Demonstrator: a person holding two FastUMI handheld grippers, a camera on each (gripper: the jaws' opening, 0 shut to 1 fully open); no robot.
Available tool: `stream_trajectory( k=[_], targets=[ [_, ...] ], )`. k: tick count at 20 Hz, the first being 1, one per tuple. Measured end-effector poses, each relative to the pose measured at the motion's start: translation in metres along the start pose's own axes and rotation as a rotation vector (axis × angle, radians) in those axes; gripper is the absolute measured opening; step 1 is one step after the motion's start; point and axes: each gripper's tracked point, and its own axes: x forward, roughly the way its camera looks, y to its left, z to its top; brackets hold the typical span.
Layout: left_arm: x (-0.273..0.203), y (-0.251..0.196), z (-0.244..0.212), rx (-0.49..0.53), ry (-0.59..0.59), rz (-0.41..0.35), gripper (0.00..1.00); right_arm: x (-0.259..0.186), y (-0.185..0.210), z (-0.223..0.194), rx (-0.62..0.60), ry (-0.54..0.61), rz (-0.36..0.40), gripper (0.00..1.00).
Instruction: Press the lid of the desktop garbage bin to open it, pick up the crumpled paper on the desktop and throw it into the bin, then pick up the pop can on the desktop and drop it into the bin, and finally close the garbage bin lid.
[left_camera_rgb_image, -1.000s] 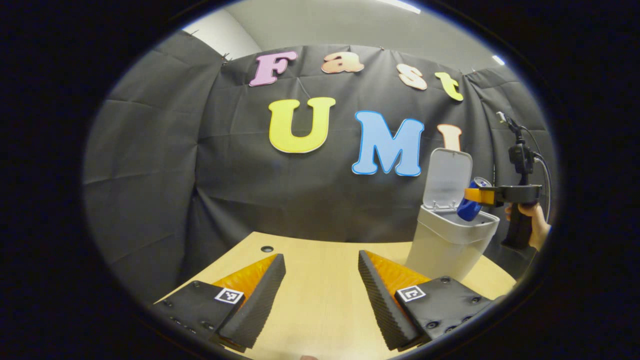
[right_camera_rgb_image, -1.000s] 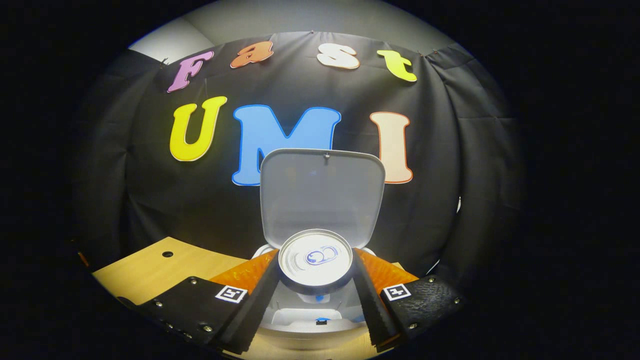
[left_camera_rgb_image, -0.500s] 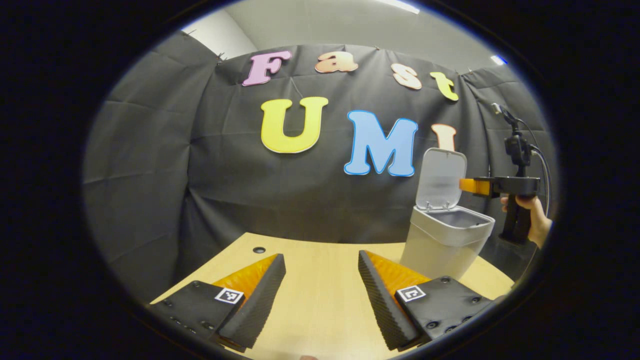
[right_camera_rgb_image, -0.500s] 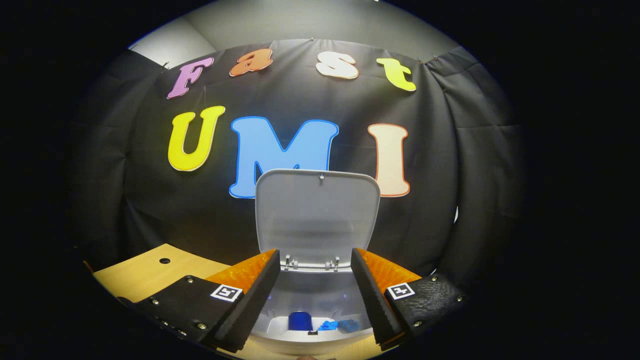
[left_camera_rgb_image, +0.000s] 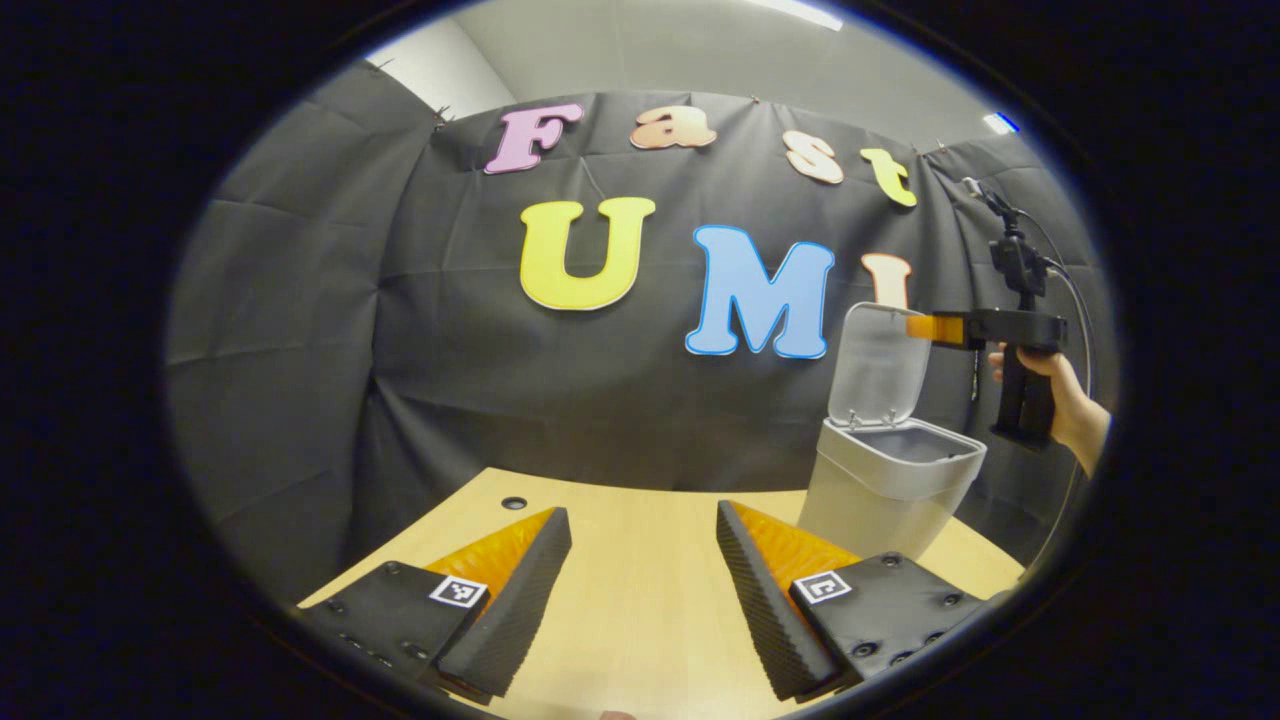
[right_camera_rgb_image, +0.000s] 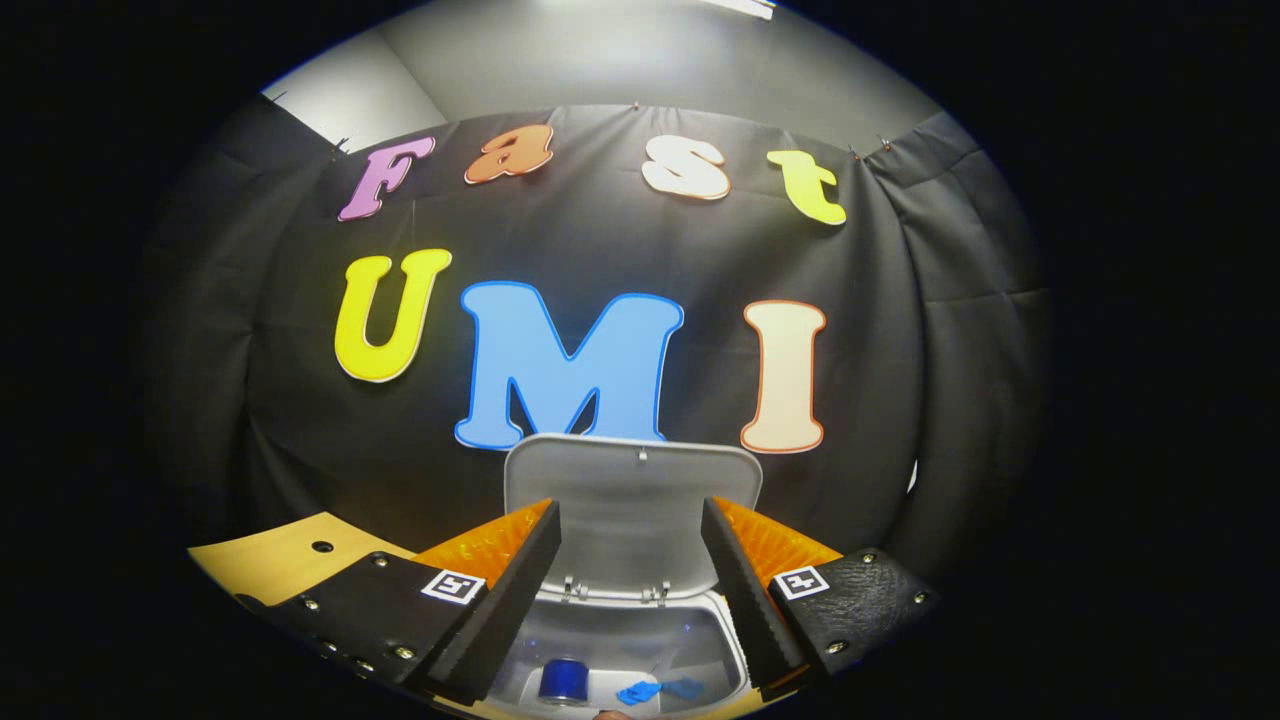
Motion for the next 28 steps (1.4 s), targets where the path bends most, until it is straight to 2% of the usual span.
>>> stream_trajectory(
  k=[10, 16, 21, 28],
  targets=[
    [-0.007, 0.013, 0.013, -0.024, -0.014, 0.034, 0.96, 0.053, -0.003, 0.042, 0.008, -0.071, -0.028, 0.89],
    [-0.01, 0.024, 0.013, -0.054, -0.019, 0.051, 0.96, 0.084, -0.001, 0.028, 0.01, 0.033, -0.023, 0.89],
    [-0.011, 0.031, 0.011, -0.064, -0.018, 0.066, 0.96, 0.077, -0.002, 0.028, -0.036, 0.047, -0.024, 0.89],
    [-0.012, 0.021, 0.008, -0.045, -0.021, 0.039, 0.96, 0.037, 0.0, 0.011, 0.037, 0.143, 0.036, 0.9]
  ],
)
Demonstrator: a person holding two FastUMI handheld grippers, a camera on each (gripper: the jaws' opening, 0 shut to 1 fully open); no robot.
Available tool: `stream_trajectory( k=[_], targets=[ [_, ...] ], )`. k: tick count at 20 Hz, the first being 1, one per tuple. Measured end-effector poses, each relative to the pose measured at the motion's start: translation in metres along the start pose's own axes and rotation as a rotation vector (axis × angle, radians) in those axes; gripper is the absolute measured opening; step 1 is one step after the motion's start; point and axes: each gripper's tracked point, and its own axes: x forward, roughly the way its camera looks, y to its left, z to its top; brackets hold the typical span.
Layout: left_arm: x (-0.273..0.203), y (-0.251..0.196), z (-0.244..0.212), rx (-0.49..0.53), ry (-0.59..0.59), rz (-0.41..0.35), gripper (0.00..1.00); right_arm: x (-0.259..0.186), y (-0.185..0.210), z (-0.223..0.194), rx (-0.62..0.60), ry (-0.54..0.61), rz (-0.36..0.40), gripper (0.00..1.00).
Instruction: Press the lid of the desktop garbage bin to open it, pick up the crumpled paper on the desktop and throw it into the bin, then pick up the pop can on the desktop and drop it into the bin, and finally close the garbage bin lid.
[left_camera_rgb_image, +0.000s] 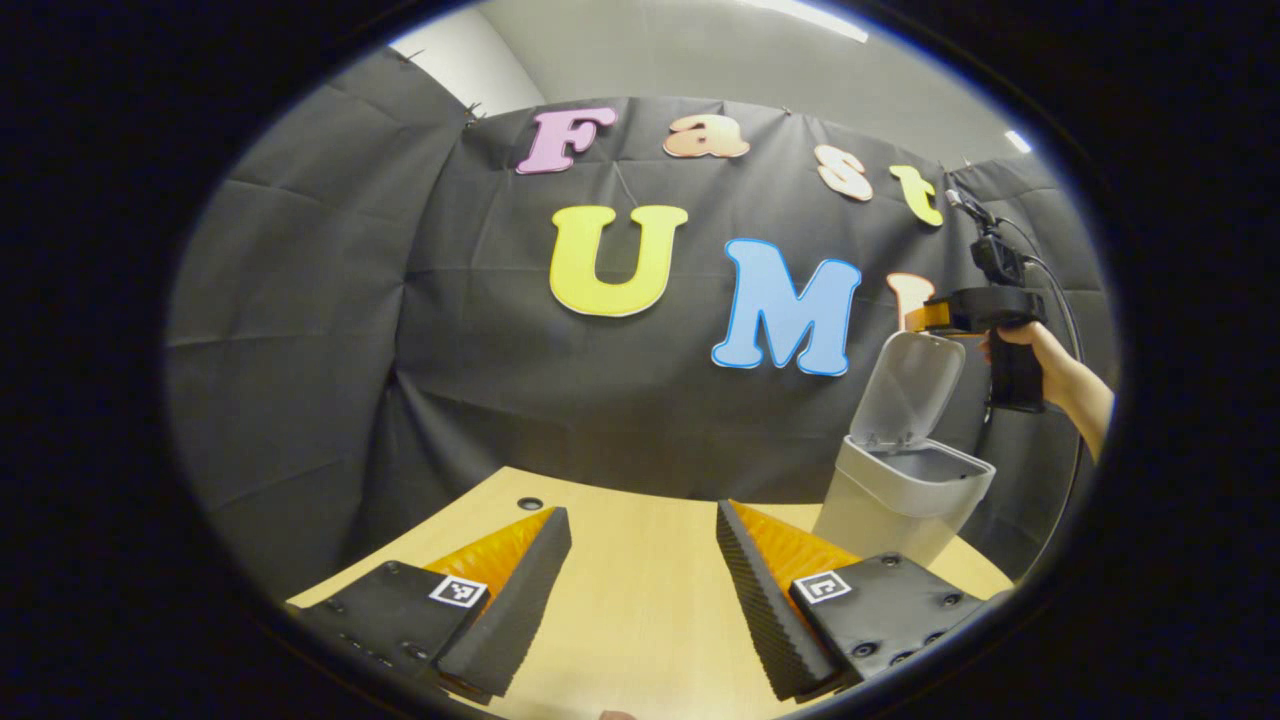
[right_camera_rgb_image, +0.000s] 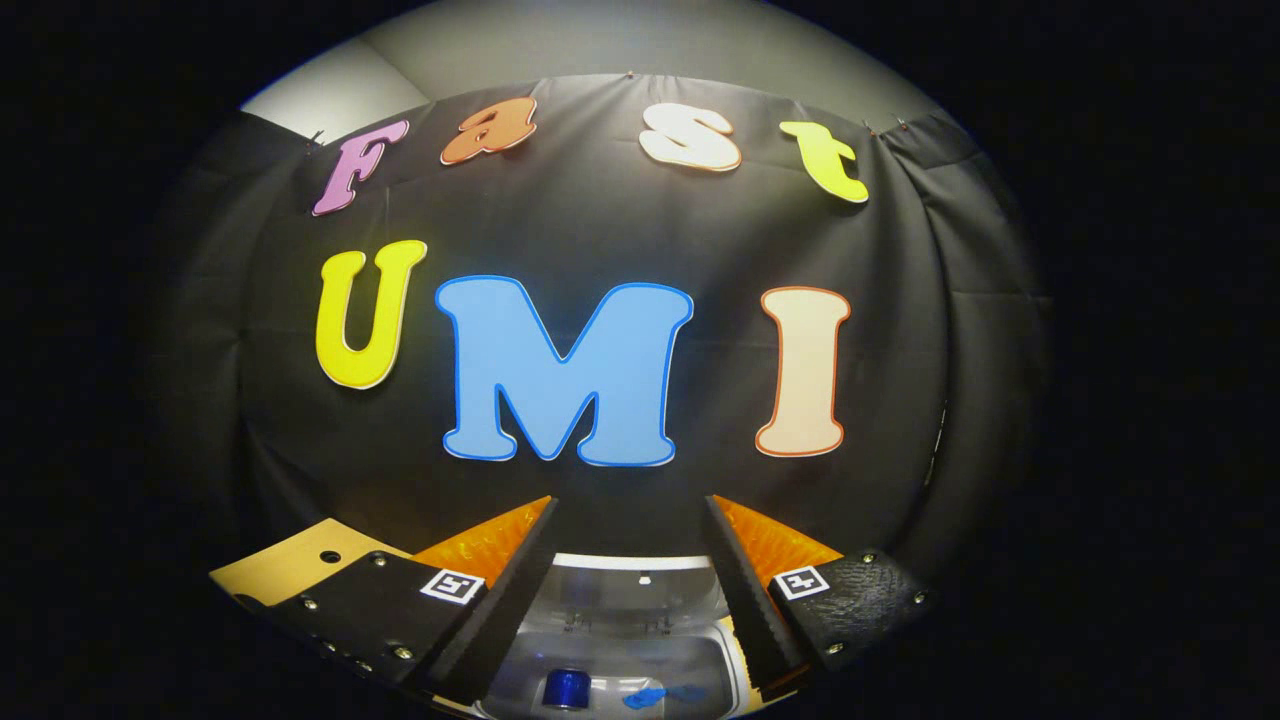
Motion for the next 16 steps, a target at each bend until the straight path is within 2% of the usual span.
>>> stream_trajectory(
  k=[10, 16],
  targets=[
    [0.001, -0.029, -0.006, 0.012, 0.009, -0.062, 0.95, -0.055, 0.006, -0.065, 0.071, 0.151, 0.059, 0.9],
    [0.002, -0.041, -0.008, 0.02, 0.012, -0.086, 0.96, -0.073, 0.007, -0.118, 0.077, 0.249, 0.032, 0.9]
  ],
)
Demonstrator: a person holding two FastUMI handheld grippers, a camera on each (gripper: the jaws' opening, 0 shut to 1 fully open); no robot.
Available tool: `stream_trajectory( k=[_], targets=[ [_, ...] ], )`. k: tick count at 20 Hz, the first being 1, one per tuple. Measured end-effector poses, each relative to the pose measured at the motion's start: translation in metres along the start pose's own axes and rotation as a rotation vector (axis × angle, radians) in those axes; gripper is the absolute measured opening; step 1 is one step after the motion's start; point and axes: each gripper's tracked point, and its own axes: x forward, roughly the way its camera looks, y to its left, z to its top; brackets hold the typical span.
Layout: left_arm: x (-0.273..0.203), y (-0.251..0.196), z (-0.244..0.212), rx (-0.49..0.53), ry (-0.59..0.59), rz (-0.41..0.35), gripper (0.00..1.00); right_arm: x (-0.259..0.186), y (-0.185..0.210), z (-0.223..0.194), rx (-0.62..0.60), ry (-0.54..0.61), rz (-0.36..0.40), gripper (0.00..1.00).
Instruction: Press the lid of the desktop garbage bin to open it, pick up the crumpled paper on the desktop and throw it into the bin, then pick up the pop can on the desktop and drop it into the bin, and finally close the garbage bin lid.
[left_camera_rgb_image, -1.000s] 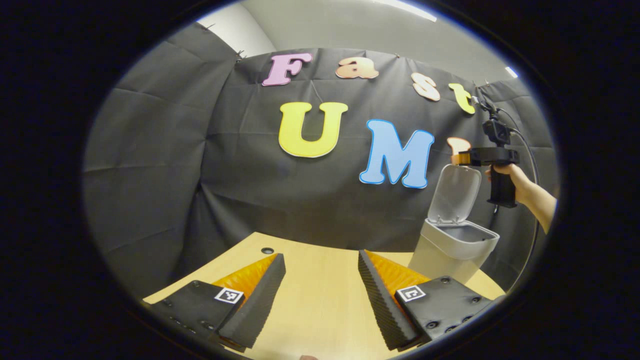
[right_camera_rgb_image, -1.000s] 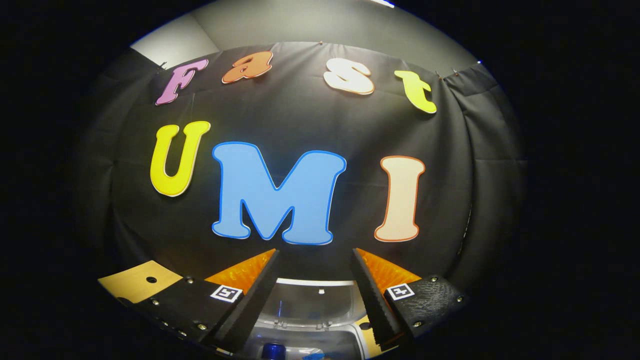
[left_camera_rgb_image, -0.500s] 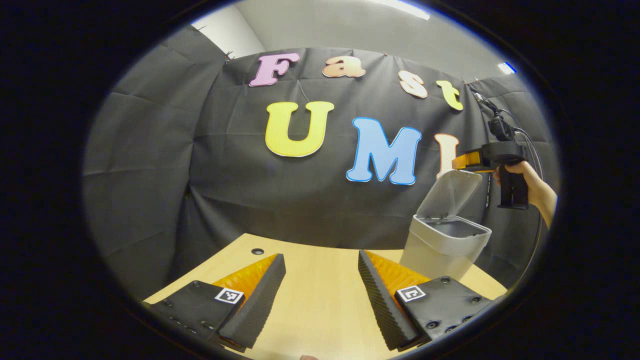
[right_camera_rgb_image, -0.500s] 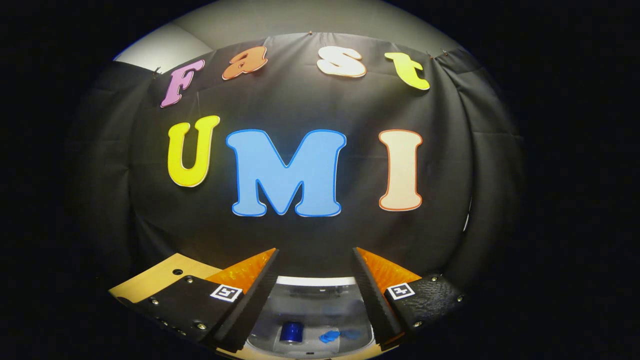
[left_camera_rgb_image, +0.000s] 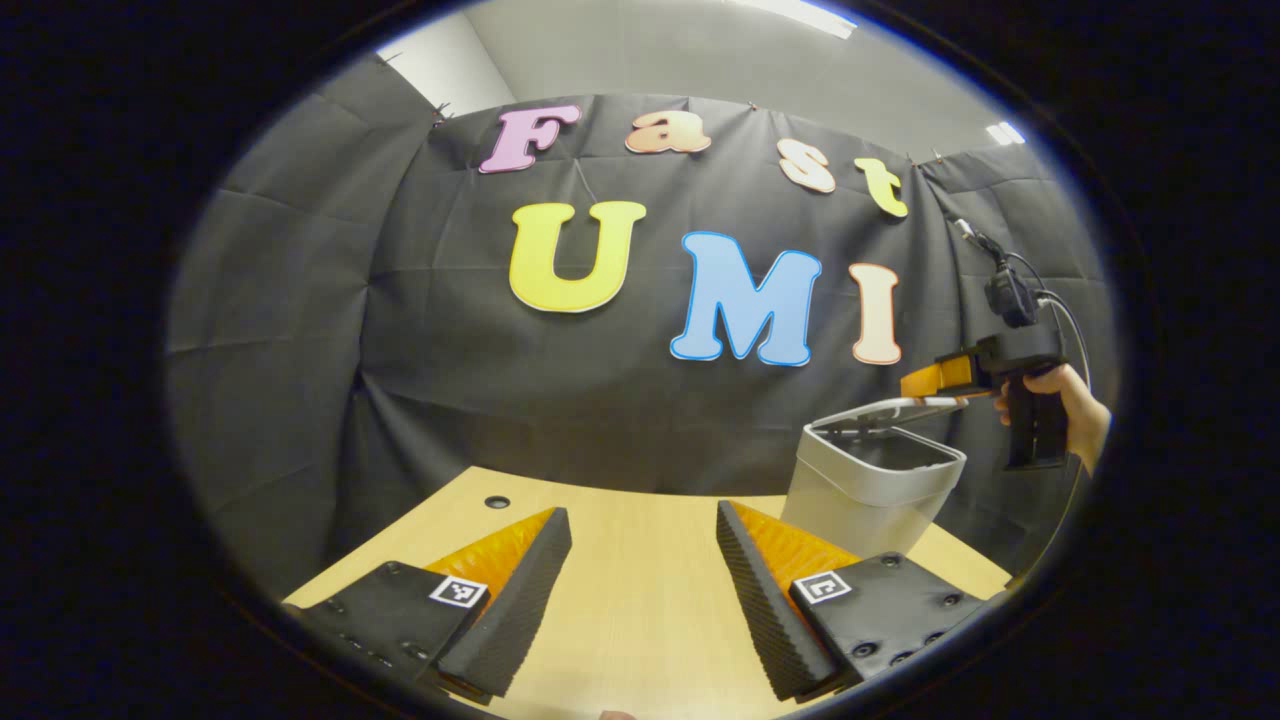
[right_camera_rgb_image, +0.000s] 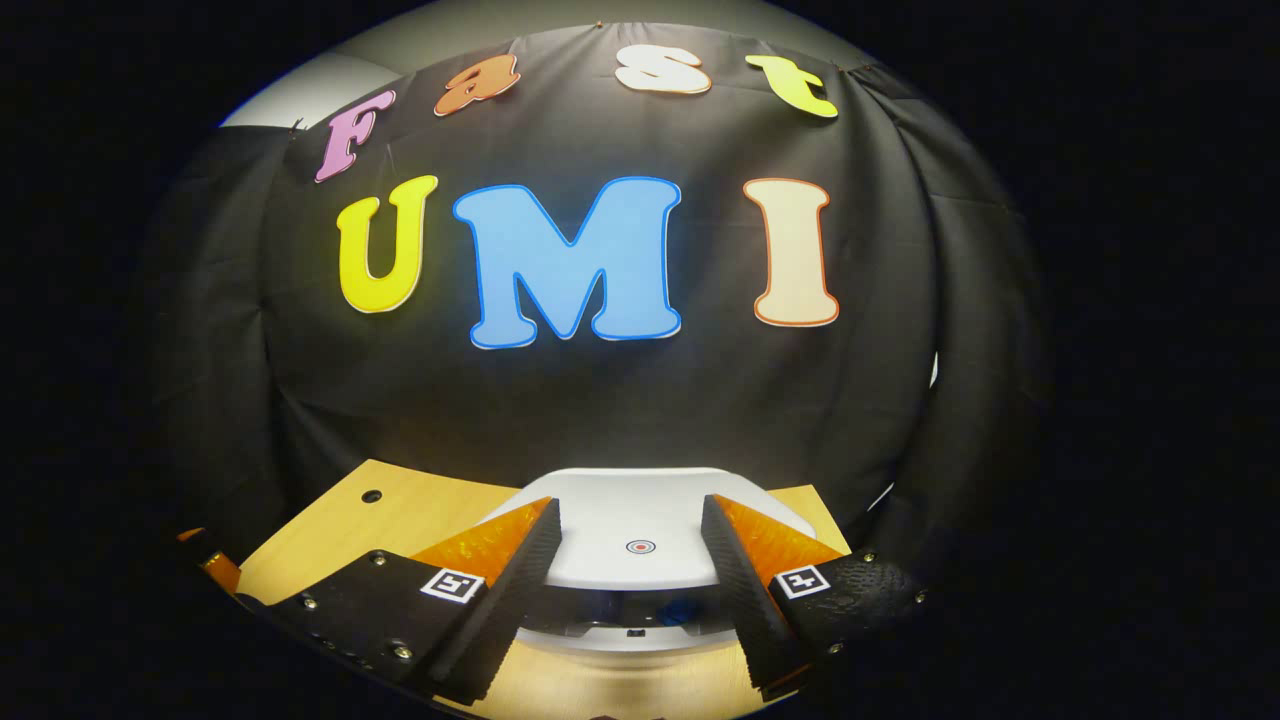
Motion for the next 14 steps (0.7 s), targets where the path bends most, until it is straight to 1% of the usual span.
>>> stream_trajectory(
  k=[2, 5, 9, 13, 14],
  targets=[
    [-0.001, -0.002, -0.002, 0.005, 0.003, -0.004, 0.95, 0.001, 0.0, -0.014, 0.014, 0.017, -0.013, 0.9],
    [-0.004, -0.003, -0.004, 0.018, 0.005, -0.005, 0.95, 0.0, 0.001, -0.033, -0.002, 0.04, -0.022, 0.9],
    [-0.005, -0.003, -0.006, 0.018, 0.01, -0.004, 0.96, -0.002, 0.0, -0.04, -0.009, 0.028, -0.048, 0.9],
    [-0.003, -0.003, -0.008, 0.018, 0.014, -0.007, 0.95, -0.003, 0.0, -0.055, 0.002, 0.052, -0.057, 0.91],
    [-0.002, -0.004, -0.009, 0.018, 0.015, -0.009, 0.95, -0.004, -0.001, -0.053, 0.001, 0.043, -0.063, 0.92]
  ],
)
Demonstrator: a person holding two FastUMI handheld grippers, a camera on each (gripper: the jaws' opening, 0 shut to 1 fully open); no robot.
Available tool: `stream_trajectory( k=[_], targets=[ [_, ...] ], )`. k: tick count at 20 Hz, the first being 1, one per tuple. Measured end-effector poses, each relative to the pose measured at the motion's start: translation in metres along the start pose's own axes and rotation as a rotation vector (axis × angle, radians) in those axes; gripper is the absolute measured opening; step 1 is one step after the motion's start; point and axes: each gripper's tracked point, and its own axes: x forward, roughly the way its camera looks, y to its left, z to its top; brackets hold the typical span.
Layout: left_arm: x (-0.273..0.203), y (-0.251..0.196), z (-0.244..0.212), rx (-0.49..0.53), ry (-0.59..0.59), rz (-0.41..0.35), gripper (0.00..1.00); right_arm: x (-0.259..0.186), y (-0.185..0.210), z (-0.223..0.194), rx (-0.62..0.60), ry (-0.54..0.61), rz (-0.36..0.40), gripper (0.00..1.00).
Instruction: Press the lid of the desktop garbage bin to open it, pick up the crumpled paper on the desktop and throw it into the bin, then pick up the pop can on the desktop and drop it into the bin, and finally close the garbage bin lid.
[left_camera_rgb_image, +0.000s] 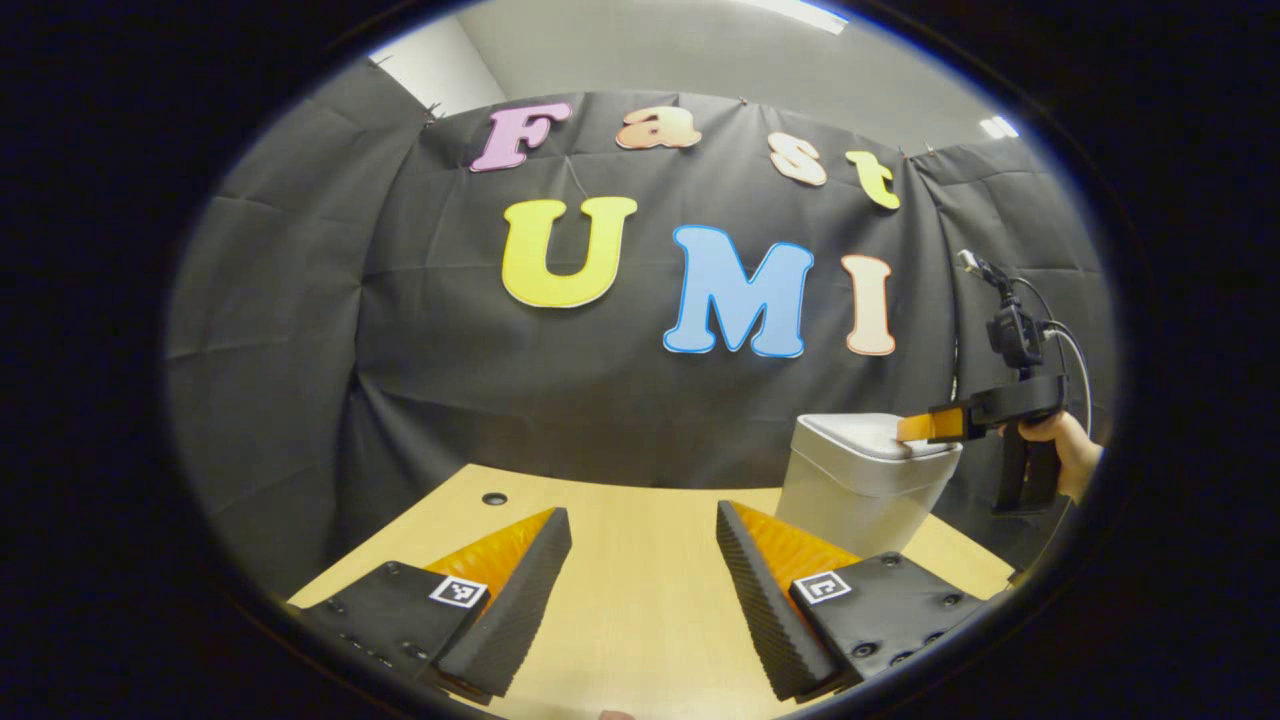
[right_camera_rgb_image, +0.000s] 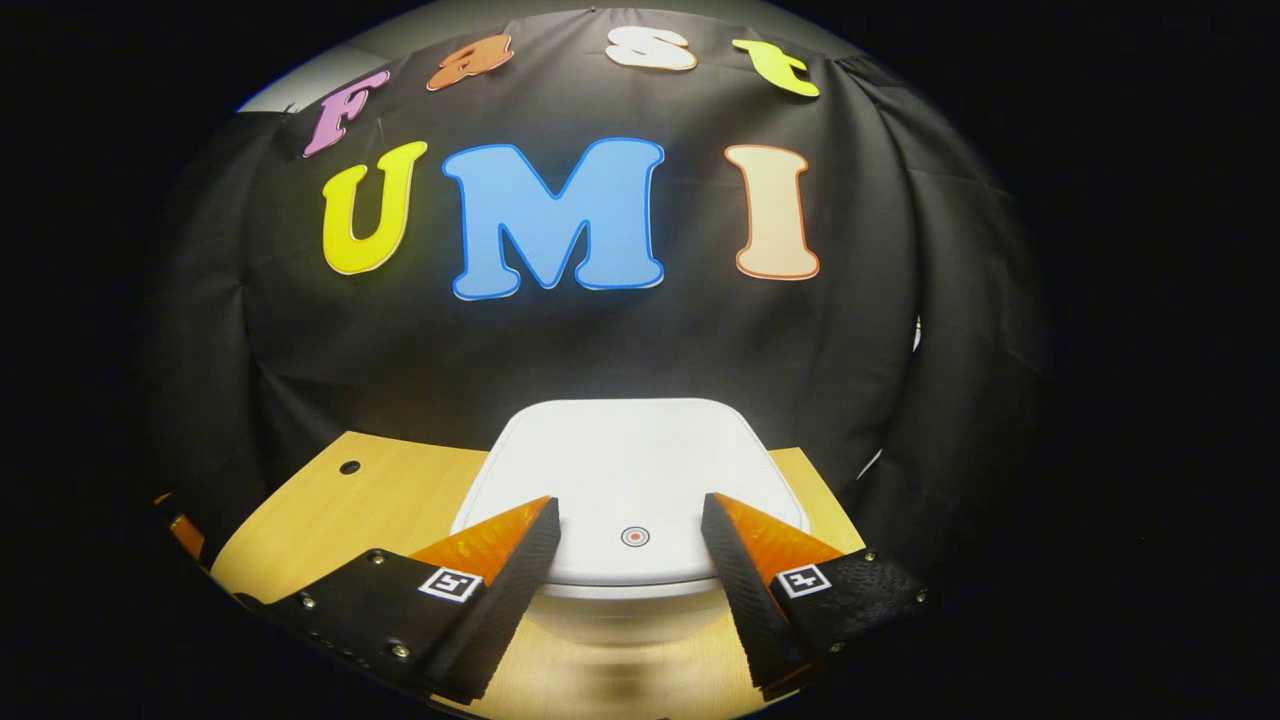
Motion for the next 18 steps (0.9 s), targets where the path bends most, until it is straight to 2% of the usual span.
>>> stream_trajectory(
  k=[7, 15, 18],
  targets=[
    [0.006, -0.006, -0.003, 0.001, 0.005, -0.024, 0.96, -0.001, 0.001, -0.004, 0.002, 0.016, -0.011, 0.95],
    [0.016, -0.017, -0.009, -0.027, 0.018, -0.072, 0.96, 0.002, 0.001, -0.012, 0.02, 0.117, -0.027, 0.96],
    [0.021, -0.021, -0.01, -0.025, 0.02, -0.089, 0.96, 0.002, 0.003, -0.013, 0.001, 0.111, -0.032, 0.96]
  ],
)
